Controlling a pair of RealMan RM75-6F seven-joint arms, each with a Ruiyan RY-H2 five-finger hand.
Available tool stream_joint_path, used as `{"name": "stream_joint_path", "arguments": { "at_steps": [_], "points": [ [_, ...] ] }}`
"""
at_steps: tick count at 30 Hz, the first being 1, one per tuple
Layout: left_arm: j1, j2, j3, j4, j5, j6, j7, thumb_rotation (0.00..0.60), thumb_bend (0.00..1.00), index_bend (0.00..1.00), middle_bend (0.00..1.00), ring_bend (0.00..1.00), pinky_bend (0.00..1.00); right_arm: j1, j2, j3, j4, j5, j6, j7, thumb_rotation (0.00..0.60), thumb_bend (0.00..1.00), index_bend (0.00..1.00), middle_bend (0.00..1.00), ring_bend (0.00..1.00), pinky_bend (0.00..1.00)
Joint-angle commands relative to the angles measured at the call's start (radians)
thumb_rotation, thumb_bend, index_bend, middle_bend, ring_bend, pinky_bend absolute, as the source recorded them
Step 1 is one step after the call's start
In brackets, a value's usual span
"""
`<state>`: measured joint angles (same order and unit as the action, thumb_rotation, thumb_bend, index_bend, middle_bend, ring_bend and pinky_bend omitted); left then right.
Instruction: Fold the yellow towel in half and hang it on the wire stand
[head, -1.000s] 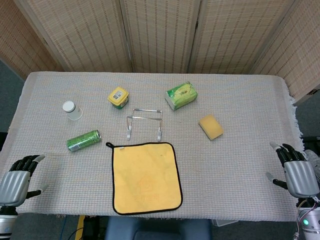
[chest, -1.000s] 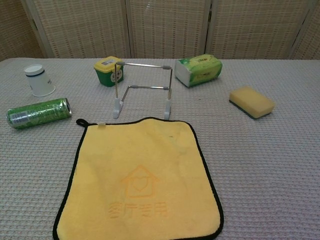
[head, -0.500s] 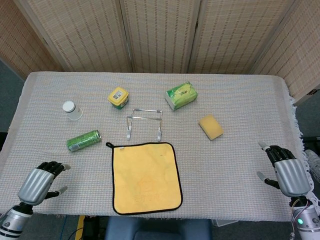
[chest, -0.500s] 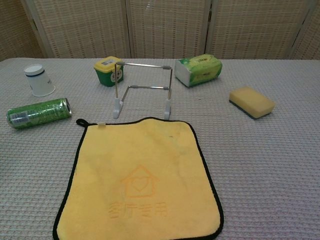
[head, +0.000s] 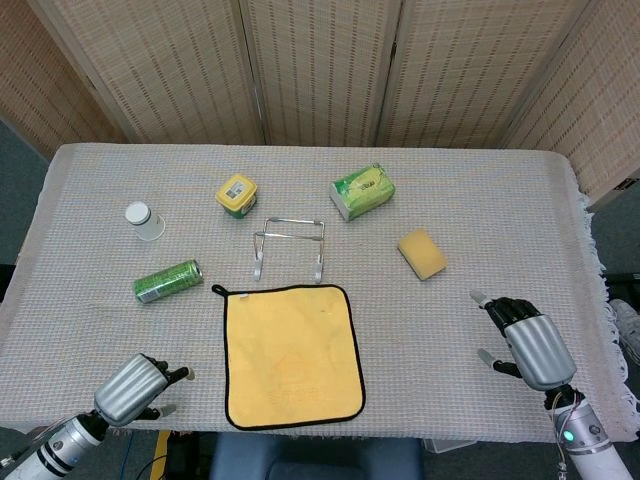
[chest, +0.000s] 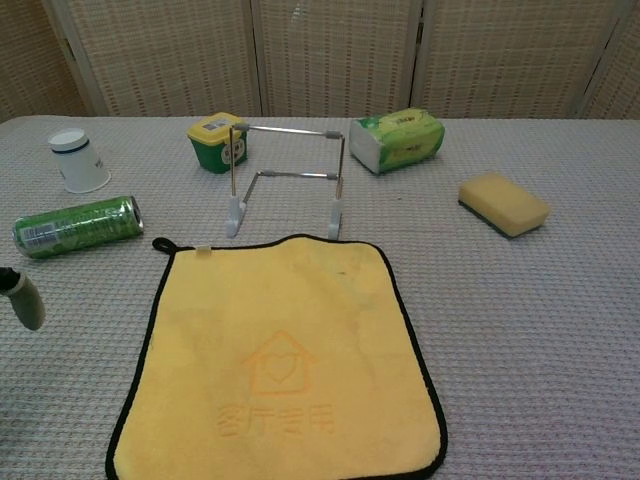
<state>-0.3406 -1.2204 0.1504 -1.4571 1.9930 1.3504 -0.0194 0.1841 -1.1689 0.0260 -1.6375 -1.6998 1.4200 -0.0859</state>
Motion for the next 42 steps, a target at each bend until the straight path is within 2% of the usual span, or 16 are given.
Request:
{"name": "stream_joint_path", "arguments": {
  "at_steps": [1, 8, 18, 25, 42],
  "points": [
    [-0.018, -0.001, 0.023, -0.009, 0.025, -0.023, 0.003, 0.6, 0.2, 0.42, 0.88, 0.77, 0.9, 0.025, -0.015, -0.01, -0.008, -0.026, -0.025, 0.0, 0.6, 0.19, 0.16, 0.34, 0.33, 0.32],
    [-0.037, -0.046, 0.059, 0.013, 0.058, -0.049, 0.01, 0.6, 0.2, 0.42, 0.89, 0.78, 0.9, 0.074, -0.048, -0.027, -0.018, -0.075, -0.074, 0.009, 0.6, 0.2, 0.19, 0.35, 0.34, 0.32],
    [-0.067, -0.168, 0.063, 0.078, 0.083, -0.062, 0.026, 0.6, 0.2, 0.43, 0.9, 0.79, 0.9, 0.121, -0.089, -0.049, -0.013, -0.102, -0.124, 0.024, 0.6, 0.2, 0.2, 0.36, 0.35, 0.32],
    [-0.078, -0.259, 0.072, 0.168, 0.068, -0.079, 0.008, 0.6, 0.2, 0.44, 0.9, 0.79, 0.91, 0.132, -0.106, -0.064, -0.011, -0.114, -0.122, 0.033, 0.6, 0.2, 0.23, 0.36, 0.35, 0.32],
    [-0.081, -0.344, 0.085, 0.247, 0.028, -0.047, -0.008, 0.6, 0.2, 0.46, 0.91, 0.8, 0.91, 0.132, -0.117, -0.086, 0.001, -0.108, -0.104, 0.044, 0.6, 0.2, 0.24, 0.36, 0.35, 0.32]
  ]
}}
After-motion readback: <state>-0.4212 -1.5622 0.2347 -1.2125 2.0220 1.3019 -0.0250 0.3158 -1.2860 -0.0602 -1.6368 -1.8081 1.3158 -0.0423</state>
